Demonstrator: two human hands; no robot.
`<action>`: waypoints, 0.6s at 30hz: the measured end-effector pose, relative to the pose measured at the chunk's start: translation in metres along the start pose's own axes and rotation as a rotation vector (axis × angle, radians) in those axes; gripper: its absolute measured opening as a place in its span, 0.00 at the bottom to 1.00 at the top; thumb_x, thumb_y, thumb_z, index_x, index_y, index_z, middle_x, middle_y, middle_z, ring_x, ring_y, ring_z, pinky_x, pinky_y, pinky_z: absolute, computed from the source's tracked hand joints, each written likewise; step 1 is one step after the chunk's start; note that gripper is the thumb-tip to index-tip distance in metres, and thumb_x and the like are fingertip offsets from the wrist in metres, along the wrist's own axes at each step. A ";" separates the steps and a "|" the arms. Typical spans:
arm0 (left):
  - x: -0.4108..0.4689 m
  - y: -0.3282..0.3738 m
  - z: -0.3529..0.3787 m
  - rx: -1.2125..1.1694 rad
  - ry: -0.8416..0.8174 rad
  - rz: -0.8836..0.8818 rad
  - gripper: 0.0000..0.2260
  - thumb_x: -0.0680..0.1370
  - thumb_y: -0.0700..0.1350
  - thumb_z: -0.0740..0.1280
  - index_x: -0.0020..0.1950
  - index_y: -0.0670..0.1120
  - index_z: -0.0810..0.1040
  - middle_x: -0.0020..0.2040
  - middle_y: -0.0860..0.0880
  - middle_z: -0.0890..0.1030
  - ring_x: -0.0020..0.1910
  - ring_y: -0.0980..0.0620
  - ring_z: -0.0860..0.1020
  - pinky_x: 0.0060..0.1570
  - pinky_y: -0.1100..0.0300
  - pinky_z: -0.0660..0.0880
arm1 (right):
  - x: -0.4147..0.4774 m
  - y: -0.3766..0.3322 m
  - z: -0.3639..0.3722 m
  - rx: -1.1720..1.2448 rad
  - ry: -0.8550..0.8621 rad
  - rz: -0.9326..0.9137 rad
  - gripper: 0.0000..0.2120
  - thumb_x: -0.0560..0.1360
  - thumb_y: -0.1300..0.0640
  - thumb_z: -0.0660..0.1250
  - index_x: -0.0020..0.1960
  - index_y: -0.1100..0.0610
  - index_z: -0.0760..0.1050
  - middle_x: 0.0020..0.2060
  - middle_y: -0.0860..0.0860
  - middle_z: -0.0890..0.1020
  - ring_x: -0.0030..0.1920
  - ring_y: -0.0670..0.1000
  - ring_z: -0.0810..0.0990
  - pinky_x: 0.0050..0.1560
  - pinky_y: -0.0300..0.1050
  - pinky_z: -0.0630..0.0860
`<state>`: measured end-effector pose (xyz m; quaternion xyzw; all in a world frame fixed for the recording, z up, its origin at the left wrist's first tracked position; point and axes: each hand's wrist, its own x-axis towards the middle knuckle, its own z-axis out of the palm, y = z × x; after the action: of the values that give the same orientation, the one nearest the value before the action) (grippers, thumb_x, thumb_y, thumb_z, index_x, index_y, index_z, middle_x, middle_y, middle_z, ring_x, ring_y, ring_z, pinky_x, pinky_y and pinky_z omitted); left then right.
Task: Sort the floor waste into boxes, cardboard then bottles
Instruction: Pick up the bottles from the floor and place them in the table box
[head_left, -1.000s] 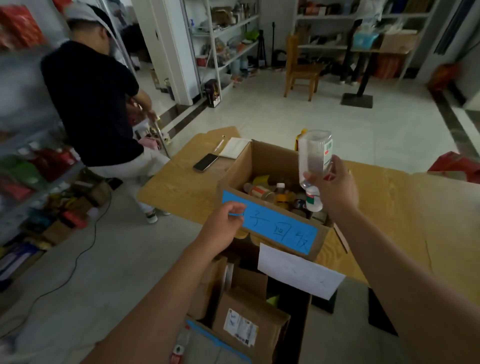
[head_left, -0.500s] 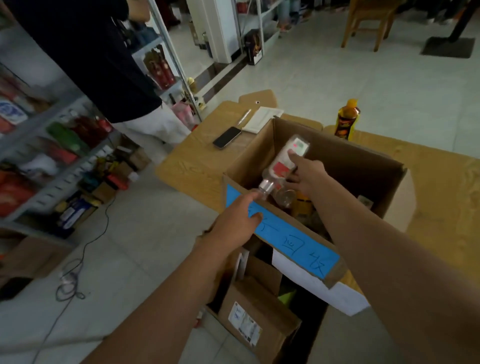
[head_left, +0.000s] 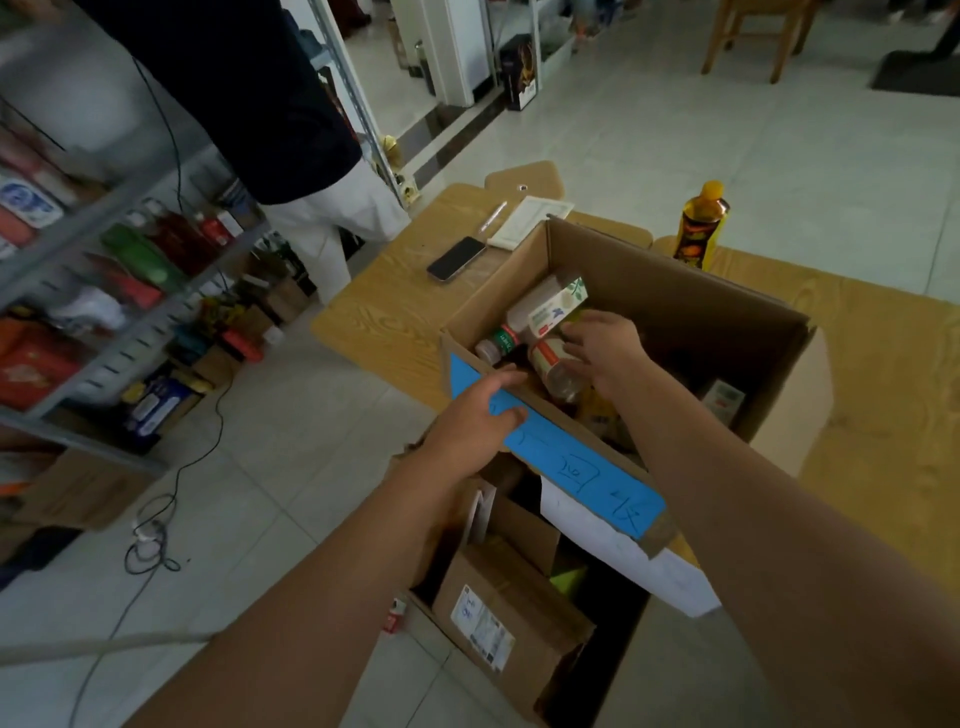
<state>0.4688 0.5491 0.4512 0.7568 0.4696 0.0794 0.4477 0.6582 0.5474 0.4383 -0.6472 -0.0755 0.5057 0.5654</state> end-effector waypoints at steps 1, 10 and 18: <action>-0.001 0.000 0.000 -0.025 0.003 -0.002 0.17 0.80 0.47 0.66 0.67 0.59 0.72 0.72 0.56 0.68 0.68 0.56 0.68 0.65 0.60 0.67 | -0.005 0.000 0.001 0.011 0.016 0.000 0.20 0.76 0.68 0.67 0.66 0.58 0.72 0.50 0.54 0.80 0.57 0.55 0.80 0.40 0.44 0.80; -0.033 -0.001 -0.003 -0.188 0.092 0.062 0.15 0.79 0.41 0.66 0.65 0.52 0.75 0.63 0.56 0.75 0.58 0.64 0.73 0.44 0.82 0.67 | -0.041 0.011 0.001 -0.097 0.094 -0.153 0.18 0.74 0.66 0.69 0.62 0.53 0.74 0.50 0.52 0.81 0.46 0.49 0.82 0.48 0.49 0.83; -0.084 -0.045 -0.048 -0.273 0.305 -0.087 0.06 0.75 0.49 0.71 0.47 0.48 0.78 0.47 0.53 0.82 0.49 0.54 0.80 0.47 0.63 0.75 | -0.107 0.020 0.047 -0.200 0.123 -0.327 0.07 0.77 0.54 0.69 0.47 0.58 0.79 0.34 0.50 0.81 0.33 0.45 0.79 0.30 0.34 0.76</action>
<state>0.3677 0.5194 0.4712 0.6474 0.5489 0.2366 0.4728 0.5628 0.4995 0.4898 -0.7089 -0.1951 0.3565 0.5764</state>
